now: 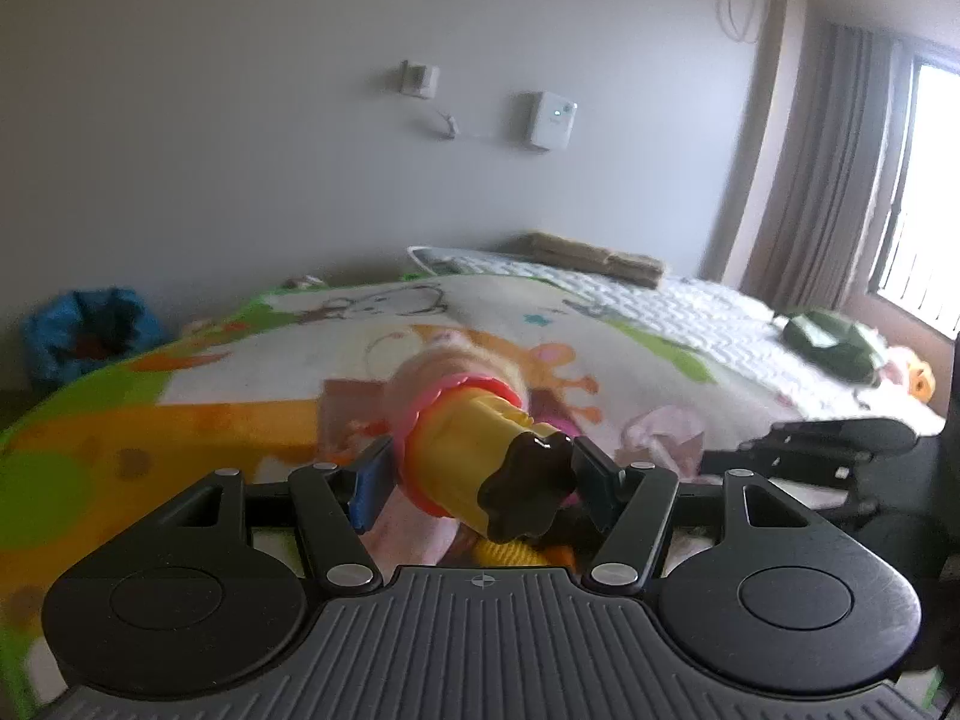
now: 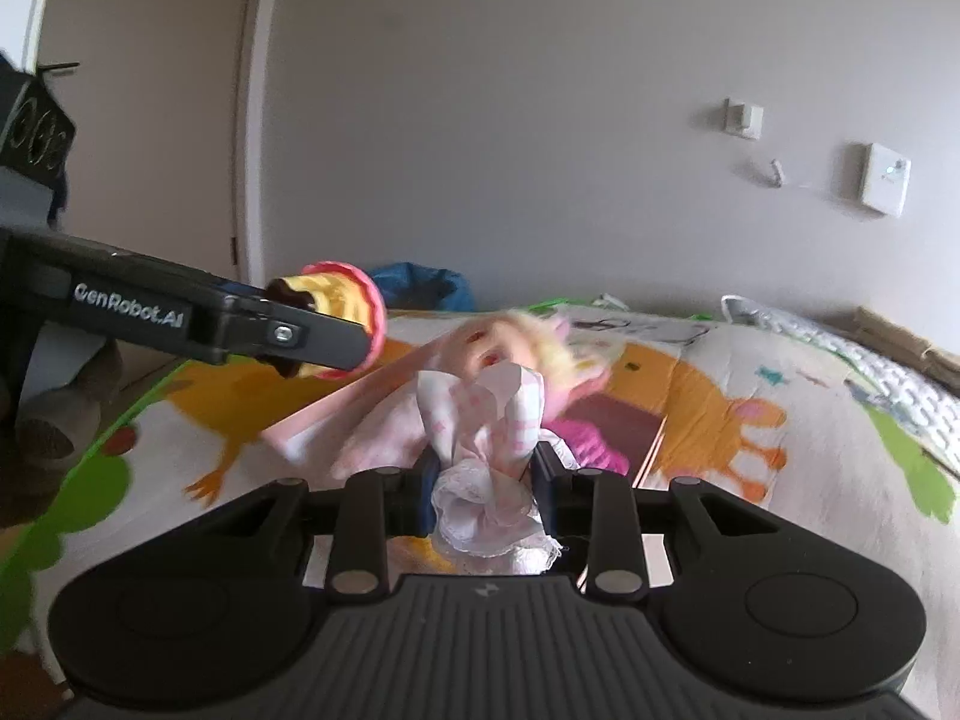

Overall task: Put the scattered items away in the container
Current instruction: 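Carry both held toys over the pink box with both grippers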

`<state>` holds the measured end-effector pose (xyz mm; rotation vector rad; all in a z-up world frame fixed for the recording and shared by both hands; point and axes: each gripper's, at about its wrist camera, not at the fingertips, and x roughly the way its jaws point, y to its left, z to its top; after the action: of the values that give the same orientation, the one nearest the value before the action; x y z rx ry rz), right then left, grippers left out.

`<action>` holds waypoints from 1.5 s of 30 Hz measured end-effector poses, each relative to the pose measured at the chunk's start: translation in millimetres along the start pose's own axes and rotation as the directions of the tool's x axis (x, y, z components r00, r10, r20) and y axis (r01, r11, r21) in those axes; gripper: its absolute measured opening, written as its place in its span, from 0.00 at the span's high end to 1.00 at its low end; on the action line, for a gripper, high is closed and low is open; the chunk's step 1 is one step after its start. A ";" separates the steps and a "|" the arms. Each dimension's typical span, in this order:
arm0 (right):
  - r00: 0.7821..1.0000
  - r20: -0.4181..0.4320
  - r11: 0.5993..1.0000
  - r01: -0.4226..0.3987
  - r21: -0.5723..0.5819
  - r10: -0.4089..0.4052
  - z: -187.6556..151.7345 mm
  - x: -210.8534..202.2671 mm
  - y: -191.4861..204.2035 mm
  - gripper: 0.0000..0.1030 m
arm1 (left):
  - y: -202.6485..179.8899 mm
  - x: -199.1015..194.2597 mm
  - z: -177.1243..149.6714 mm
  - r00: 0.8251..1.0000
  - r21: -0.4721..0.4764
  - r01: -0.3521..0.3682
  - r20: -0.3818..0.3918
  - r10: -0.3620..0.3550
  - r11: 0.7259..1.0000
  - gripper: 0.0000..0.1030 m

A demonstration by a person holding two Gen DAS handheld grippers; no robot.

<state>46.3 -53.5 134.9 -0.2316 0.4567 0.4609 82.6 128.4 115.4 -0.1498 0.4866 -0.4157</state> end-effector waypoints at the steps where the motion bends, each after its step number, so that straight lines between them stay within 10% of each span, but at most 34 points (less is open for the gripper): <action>1: 1.000 -0.005 1.000 0.004 0.005 -0.004 -0.1 5.6 -2.9 0.68 | 0.7 10.0 2.0 1.000 -0.005 0.011 -0.013 -0.011 1.000 0.34; 4: 1.000 -0.020 0.998 -0.002 0.055 0.003 -4.6 17.2 -14.0 0.51 | 3.2 32.4 1.6 0.999 -0.010 0.008 -0.045 -0.008 1.000 0.27; 14: 0.997 -0.021 0.990 -0.065 0.128 0.069 -3.3 29.1 -26.2 0.50 | 23.3 40.1 -20.4 0.996 0.028 -0.059 -0.060 0.060 0.998 0.18; 23: 0.992 -0.092 0.958 -0.056 0.282 0.085 46.9 94.4 -36.6 0.17 | 38.3 20.4 -37.5 0.997 0.014 -0.073 -0.010 0.073 0.997 0.09; 30: 0.979 -0.199 0.985 -0.017 0.173 0.052 53.8 152.8 -15.5 0.25 | 45.2 10.6 -45.9 0.998 0.035 -0.065 0.001 0.065 0.997 0.09; 41: 0.907 -0.239 0.728 -0.101 0.678 0.347 47.0 154.6 -69.7 0.30 | 62.5 6.5 -47.7 1.000 -0.050 -0.013 0.010 0.014 0.999 0.09; 45: 0.934 -0.252 0.852 -0.091 0.516 0.252 54.4 141.6 -59.8 0.28 | 57.3 11.2 -47.9 1.000 -0.040 0.013 -0.005 -0.013 0.999 0.08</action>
<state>207.8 -35.4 122.2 0.2481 0.8972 0.4696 88.5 173.6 55.1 -0.1902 0.4999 -0.4197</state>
